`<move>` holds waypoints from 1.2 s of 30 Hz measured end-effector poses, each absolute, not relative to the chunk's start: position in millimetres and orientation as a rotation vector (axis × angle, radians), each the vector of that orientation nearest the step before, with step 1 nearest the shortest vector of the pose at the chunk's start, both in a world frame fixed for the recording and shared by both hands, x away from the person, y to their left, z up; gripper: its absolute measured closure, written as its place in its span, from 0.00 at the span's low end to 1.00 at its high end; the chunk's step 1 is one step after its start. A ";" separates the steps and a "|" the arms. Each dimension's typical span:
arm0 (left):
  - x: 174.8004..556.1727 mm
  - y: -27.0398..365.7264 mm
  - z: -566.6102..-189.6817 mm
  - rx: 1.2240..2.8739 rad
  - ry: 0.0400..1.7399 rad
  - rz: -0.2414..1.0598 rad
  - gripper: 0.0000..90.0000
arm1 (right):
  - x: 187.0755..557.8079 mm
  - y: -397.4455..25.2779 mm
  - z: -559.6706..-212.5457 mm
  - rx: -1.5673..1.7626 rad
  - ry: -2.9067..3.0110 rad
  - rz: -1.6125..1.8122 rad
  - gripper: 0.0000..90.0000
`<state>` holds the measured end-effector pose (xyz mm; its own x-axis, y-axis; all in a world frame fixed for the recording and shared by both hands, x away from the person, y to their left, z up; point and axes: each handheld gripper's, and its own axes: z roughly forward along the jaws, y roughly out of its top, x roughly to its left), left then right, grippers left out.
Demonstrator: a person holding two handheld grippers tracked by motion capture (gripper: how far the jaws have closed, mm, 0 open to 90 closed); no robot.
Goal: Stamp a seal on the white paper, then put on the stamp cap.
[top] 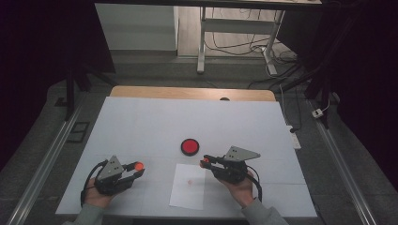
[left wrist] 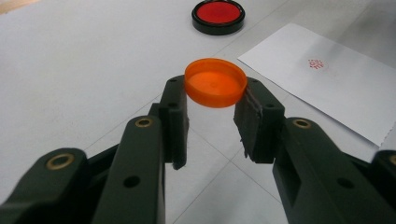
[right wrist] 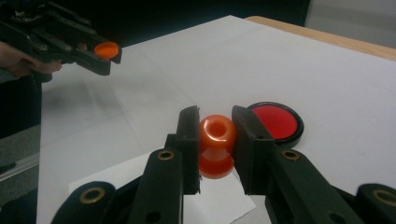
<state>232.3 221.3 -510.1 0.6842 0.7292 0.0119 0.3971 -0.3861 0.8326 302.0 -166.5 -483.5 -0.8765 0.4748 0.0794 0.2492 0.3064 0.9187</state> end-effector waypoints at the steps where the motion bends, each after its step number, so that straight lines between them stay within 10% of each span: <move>1: 232.3 221.2 -510.1 2.020 0.866 0.480 0.71 | 302.4 -167.6 -482.8 0.670 2.358 1.607 0.80; 36: 241.0 204.8 -506.1 2.047 0.814 0.475 0.71 | 302.3 -173.6 -476.7 0.674 2.330 1.624 0.80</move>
